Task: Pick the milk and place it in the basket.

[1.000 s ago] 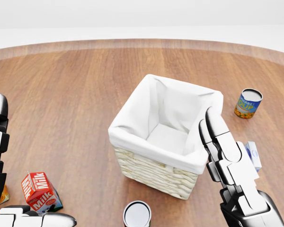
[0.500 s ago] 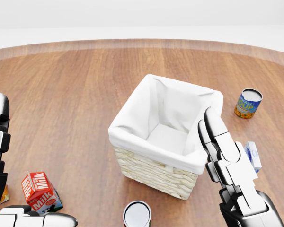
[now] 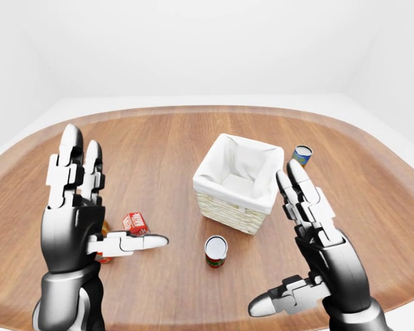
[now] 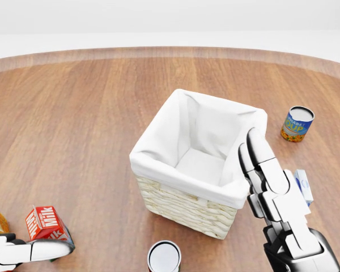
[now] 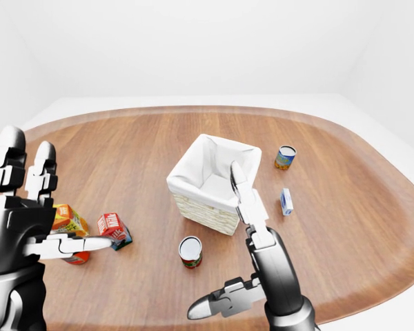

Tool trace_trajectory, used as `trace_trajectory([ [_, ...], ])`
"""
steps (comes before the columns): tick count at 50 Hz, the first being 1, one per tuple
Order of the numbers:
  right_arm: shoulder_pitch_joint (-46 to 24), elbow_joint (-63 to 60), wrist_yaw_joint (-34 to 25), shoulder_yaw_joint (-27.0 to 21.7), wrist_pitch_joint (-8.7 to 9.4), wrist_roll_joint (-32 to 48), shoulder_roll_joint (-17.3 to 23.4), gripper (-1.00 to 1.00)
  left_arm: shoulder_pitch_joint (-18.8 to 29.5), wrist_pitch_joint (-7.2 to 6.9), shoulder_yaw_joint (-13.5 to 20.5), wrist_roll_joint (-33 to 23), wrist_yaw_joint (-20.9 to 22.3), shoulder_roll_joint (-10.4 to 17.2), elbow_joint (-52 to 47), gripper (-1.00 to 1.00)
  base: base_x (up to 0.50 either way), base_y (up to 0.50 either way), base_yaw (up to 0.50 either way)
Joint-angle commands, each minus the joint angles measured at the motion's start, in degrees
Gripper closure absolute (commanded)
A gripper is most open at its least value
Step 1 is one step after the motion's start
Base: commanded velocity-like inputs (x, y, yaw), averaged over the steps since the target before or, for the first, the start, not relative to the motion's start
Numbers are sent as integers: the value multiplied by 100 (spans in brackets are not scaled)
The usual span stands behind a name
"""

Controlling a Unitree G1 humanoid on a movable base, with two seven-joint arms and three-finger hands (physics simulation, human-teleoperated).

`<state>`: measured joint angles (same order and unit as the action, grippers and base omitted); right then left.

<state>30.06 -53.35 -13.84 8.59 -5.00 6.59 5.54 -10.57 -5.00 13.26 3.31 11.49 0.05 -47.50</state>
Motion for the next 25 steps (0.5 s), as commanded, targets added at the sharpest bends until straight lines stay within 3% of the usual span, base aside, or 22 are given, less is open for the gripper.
trace_trajectory([
  [1, 13, 6, 7, 20, 0, 11, 8, -100, 222, 0, 556, 93, 125, 98, 83, -100, 0, 0, 0],
  [14, -10, 66, 18, -13, 0, 0, -1, -100, 52, 0, 616, 83, 249, -3, 258, -100, 0, 0, 0],
  [25, -26, 107, -3, -47, 0, -15, -29, -100, 139, 652, 348, -269, 123, 62, 1446, -100, 0, 0, 0],
])
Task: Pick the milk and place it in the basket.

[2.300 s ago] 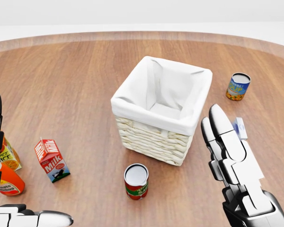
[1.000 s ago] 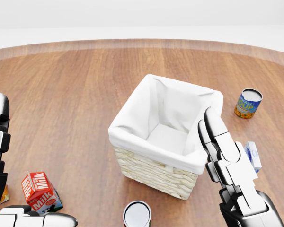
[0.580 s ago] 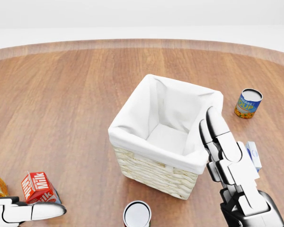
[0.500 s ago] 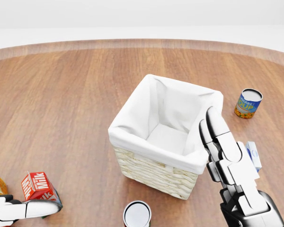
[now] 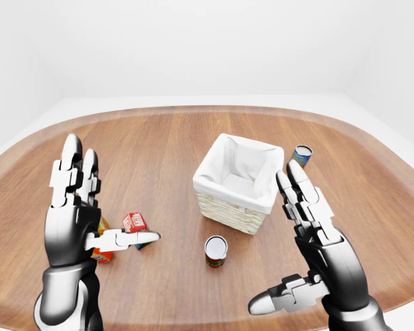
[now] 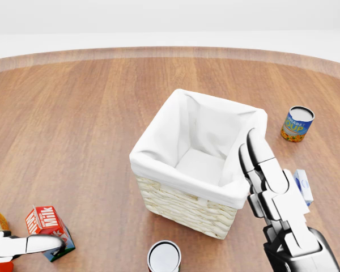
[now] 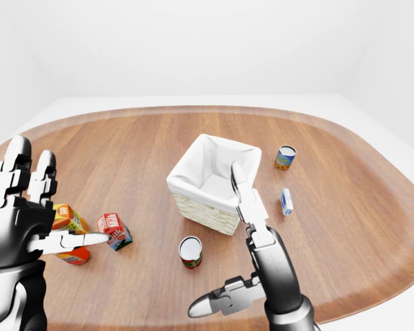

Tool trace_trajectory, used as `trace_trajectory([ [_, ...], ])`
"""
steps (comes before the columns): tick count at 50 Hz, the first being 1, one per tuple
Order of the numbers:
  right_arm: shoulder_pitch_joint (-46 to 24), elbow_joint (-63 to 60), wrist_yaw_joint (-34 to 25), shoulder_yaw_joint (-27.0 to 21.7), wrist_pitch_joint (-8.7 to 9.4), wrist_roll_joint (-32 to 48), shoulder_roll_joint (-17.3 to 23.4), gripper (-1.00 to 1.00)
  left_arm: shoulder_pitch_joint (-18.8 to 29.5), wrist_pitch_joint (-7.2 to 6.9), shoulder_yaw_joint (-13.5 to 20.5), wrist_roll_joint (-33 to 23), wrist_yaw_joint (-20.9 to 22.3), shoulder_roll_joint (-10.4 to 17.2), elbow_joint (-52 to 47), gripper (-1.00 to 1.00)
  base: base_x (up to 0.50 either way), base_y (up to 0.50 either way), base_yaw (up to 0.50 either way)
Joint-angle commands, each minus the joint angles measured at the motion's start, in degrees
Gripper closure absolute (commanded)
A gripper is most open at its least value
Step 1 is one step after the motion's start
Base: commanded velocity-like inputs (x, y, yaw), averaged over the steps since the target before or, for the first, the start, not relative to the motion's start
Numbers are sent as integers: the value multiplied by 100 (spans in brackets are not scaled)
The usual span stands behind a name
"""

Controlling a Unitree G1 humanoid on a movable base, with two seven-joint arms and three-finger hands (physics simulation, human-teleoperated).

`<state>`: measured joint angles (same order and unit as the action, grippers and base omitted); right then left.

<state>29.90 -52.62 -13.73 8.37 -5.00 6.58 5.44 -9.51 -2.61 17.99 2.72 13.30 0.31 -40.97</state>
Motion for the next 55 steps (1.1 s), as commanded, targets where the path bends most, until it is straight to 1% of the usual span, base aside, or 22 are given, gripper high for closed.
trace_trajectory([
  [1, -9, 27, -12, -24, 0, -8, -22, -100, 18, 457, -148, -222, -62, 41, 841, -100, 0, 0, 0],
  [3, -9, 23, -15, -23, 0, -13, -21, -100, 20, 579, -189, -288, -90, 59, 987, -100, 0, 0, 0],
  [6, -12, 18, -16, -28, 0, -16, -24, -100, 58, 613, -197, -335, -125, 98, 1118, -100, 0, 0, 0],
  [9, -4, 15, -17, -21, 0, -19, -22, -100, 84, 698, -201, -383, -150, 130, 1261, -100, 0, 0, 0],
  [11, 6, -11, -19, -12, 0, -21, -16, -100, 128, 718, -197, -409, -173, 161, 1358, -100, 0, 0, 0],
  [14, -2, -19, -20, -18, 0, -28, -16, -100, 169, 731, -198, -432, -208, 183, 1436, -100, 0, 0, 0],
  [16, -11, -2, -20, -25, 0, -28, -17, -100, 164, 711, -202, -435, -218, 186, 1417, -100, 0, 0, 0],
  [18, -18, -21, -27, -37, 0, -37, -20, -100, 167, 630, -210, -443, -219, 194, 1326, -100, 0, 0, 0],
  [20, 30, -108, -53, -69, 0, -89, -19, -100, 126, 497, -180, -445, -172, 211, 1041, -100, 0, 0, 0],
  [22, -19, -74, -67, -88, 0, -107, -40, -100, 127, 464, -130, -432, -124, 217, 992, -100, 0, 0, 0],
  [24, -39, -52, -74, -79, 0, -81, -60, -100, 127, 555, -95, -503, -80, 231, 1040, -100, 0, 0, 0],
  [25, -39, -52, -75, -79, 0, -80, -61, -100, 128, 559, -91, -509, -74, 226, 1042, -100, 0, 0, 0],
  [26, 2, -76, -84, -74, 0, -96, -51, -100, 72, 761, -86, -653, 39, 290, 1066, -100, 0, 0, 0],
  [30, -14, -47, -82, -81, 0, -92, -59, -100, 43, 761, -7, -1003, 178, 311, 1377, -100, 0, 0, 0],
  [32, -15, -67, -86, -83, 0, -100, -60, -100, 52, 761, 42, -1213, 145, 331, 1599, -100, 0, 0, 0],
  [34, -5, -73, -87, -89, 0, -95, -61, -100, 66, 761, 103, -1371, 121, 381, 1904, -100, 0, 0, 0],
  [36, -29, -75, -95, -111, 0, -114, -66, -100, 82, 761, 158, -1420, 209, 478, 2278, -100, 0, 0, 0],
  [38, -42, -84, -105, -121, 0, -122, -79, -100, 149, 761, 225, -1644, 117, 566, 2664, -100, 0, 0, 0],
  [41, -29, -88, -107, -92, 0, -98, -83, -100, 108, 761, 238, -1661, 256, 626, 2884, -100, 0, 0, 0],
  [46, -51, -43, -82, -77, 0, -81, -66, -100, 91, 761, 209, -1861, 276, 606, 3059, -100, 0, 0, 0],
  [47, -52, -74, -81, -76, 0, -84, -67, -100, 75, 761, 179, -1839, 354, 602, 3032, -100, 0, 0, 0],
  [55, -76, -66, -84, -107, 0, -109, -78, -100, 94, 761, 135, -1992, 289, 623, 3201, -100, 0, 0, 0],
])
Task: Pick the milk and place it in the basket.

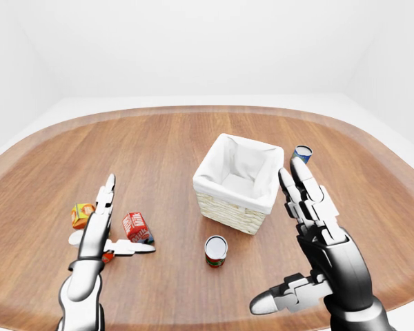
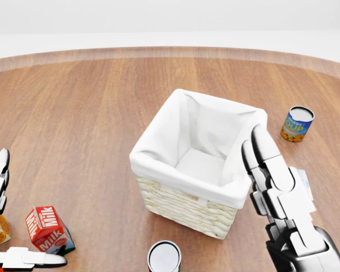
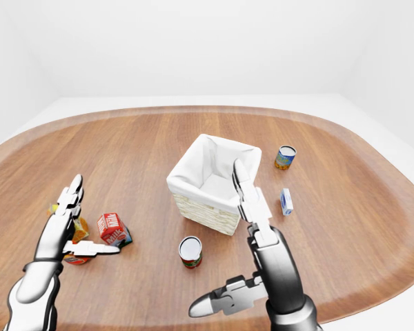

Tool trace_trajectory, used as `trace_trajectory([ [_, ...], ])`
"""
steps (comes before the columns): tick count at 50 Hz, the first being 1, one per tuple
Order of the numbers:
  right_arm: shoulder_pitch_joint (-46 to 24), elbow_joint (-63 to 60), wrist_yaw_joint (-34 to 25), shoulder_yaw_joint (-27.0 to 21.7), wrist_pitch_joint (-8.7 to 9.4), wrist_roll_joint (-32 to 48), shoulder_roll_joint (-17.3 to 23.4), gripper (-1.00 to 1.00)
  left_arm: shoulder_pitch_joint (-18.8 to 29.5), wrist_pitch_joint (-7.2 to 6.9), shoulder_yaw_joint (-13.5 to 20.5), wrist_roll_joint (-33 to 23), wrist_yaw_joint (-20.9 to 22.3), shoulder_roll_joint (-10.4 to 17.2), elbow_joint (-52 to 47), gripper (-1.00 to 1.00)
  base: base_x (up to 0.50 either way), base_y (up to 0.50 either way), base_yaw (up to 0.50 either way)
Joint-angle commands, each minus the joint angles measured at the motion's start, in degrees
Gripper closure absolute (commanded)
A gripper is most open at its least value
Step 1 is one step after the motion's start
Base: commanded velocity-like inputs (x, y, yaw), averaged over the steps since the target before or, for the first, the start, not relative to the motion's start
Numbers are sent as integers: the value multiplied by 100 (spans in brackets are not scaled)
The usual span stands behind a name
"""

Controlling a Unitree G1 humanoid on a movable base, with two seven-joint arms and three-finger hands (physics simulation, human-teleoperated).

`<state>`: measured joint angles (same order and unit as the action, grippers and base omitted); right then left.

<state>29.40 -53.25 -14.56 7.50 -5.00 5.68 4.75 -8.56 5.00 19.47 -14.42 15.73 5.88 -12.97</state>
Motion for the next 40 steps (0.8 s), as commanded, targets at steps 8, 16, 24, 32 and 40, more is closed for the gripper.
trace_trajectory([
  [8, 17, -31, -1, 10, 0, -15, -2, -100, 71, 0, -99, -442, -78, 91, 724, -100, 0, 0, 0],
  [16, 66, 45, 39, 99, 0, 36, 53, -100, 289, 0, -84, -531, -349, 246, 1063, -100, 0, 0, 0],
  [24, 85, -32, 63, 120, 0, 36, 87, -100, 296, 0, -6, -324, -203, 277, 686, -100, 0, 0, 0],
  [32, 86, 25, 59, 117, 0, 23, 97, -100, 330, 0, -103, -455, -388, 261, 977, -100, 0, 0, 0],
  [40, 88, 17, 49, 117, 0, 28, 84, -100, 447, 0, -171, -520, -500, 364, 1334, -100, 0, 0, 0],
])
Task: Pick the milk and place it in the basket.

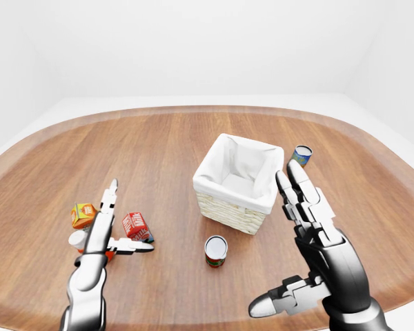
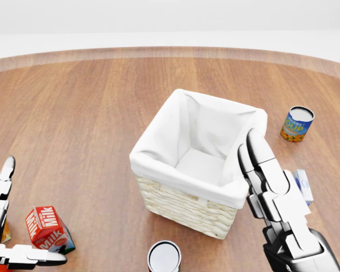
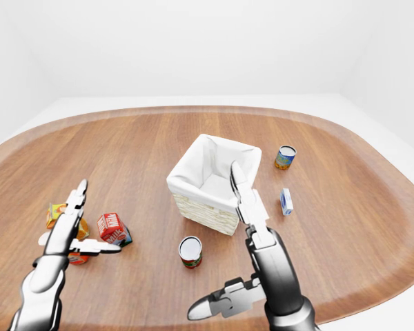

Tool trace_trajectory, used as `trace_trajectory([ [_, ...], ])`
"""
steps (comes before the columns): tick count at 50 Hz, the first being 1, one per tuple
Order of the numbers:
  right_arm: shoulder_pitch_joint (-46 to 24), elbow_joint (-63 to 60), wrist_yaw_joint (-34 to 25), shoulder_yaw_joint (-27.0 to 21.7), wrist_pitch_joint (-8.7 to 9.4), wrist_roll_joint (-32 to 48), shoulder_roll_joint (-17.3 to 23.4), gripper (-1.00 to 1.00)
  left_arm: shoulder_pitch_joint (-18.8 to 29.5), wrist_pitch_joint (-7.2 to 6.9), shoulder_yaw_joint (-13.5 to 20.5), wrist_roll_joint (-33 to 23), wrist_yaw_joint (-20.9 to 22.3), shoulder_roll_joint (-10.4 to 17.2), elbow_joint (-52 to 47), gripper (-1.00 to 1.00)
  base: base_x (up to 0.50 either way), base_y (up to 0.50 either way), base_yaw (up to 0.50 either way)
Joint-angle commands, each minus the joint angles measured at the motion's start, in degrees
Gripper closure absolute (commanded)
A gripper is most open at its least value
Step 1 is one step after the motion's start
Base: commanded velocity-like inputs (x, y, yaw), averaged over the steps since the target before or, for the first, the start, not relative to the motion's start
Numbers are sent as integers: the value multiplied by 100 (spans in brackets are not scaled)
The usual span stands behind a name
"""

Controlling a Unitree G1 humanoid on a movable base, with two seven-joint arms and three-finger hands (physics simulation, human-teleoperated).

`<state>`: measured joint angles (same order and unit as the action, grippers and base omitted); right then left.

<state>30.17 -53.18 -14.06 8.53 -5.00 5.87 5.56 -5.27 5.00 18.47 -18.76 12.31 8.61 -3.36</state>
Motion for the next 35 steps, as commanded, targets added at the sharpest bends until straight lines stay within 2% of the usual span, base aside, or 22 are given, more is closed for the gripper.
trace_trajectory([
  [1, 9, 16, 4, 19, 0, 17, 4, -100, 124, 0, -77, -83, -167, 99, 398, -100, 0, 0, 0],
  [18, -4, -14, -3, -11, 0, -2, -13, -100, 249, 0, -184, -114, -317, 173, 804, -100, 0, 0, 0],
  [27, 32, -47, 1, 16, 0, -3, 5, -100, 648, 0, -317, -246, -709, 404, 1863, -100, 0, 0, 0],
  [35, 63, -110, 14, 44, 0, -5, 30, -100, 770, 0, -405, -287, -874, 540, 2290, -100, 0, 0, 0],
])
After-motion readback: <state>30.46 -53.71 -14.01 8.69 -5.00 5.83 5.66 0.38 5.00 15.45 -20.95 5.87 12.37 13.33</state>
